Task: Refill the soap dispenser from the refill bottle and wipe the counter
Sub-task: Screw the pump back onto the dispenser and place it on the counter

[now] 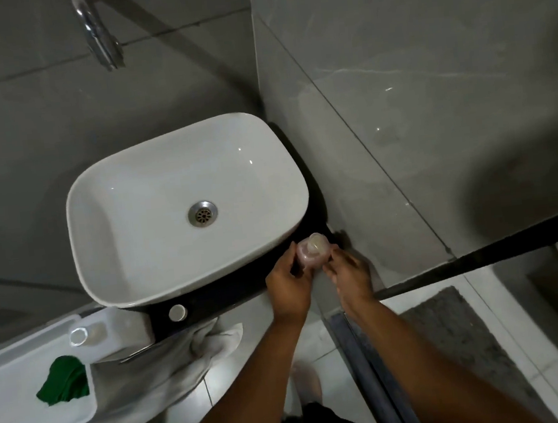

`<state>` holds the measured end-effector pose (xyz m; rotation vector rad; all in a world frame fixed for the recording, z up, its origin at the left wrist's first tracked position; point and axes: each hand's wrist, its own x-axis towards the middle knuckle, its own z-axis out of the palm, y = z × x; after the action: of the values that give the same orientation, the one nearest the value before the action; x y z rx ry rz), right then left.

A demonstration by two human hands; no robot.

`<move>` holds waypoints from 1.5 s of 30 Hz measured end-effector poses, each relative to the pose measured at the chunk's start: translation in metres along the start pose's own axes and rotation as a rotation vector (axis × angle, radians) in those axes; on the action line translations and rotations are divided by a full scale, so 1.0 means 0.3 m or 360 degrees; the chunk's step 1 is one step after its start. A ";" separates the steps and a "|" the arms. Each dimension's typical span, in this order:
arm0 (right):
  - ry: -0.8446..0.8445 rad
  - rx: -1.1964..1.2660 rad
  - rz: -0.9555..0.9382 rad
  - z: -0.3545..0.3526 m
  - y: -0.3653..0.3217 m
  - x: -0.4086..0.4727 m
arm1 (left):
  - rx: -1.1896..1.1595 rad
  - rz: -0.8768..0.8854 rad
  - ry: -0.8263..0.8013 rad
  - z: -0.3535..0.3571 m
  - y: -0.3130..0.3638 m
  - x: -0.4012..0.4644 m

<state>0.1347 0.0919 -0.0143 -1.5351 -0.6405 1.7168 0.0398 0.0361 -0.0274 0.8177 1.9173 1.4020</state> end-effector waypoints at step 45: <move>-0.0441 -0.1163 -0.0198 0.406 0.421 -0.246 | 0.0012 -0.0882 0.1110 -0.765 -0.278 -0.299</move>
<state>-0.0078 -0.0300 -0.0465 -1.6731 -1.6059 1.7003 -0.0934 -0.1868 -0.0406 -0.2638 2.3916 1.4095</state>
